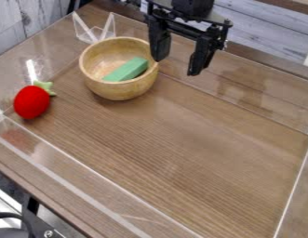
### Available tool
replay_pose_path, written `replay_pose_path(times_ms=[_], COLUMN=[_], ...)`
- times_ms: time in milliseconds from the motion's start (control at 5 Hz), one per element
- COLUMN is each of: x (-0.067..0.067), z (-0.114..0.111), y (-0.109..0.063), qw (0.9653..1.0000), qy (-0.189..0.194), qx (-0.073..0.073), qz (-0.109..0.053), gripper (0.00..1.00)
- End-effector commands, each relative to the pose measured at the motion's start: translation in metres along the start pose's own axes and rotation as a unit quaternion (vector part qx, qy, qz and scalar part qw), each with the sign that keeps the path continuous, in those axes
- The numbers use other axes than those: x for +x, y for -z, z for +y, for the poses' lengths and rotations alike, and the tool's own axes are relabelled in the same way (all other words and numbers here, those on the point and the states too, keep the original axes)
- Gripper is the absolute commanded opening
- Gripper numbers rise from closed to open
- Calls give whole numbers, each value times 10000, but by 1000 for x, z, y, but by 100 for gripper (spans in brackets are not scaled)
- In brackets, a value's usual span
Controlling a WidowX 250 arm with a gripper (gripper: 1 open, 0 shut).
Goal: Move the red object to the right side of the table
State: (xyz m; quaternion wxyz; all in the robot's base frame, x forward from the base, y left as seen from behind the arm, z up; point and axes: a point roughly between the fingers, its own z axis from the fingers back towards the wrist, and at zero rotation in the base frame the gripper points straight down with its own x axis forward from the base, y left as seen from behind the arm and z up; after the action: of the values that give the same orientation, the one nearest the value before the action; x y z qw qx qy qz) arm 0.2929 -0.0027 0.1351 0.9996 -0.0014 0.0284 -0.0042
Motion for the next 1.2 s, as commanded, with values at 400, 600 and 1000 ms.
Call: replay_pose_path(times_ms=[400,600,1000], x=[-25,-48,-90], z=[73,118,212], y=[13,18,23], qw=[9968,9942,9916], qy=[-782,-1041,-1233], qx=[-96,-91,-64], qz=[-137,-249,-398], gripper=[100,100,100])
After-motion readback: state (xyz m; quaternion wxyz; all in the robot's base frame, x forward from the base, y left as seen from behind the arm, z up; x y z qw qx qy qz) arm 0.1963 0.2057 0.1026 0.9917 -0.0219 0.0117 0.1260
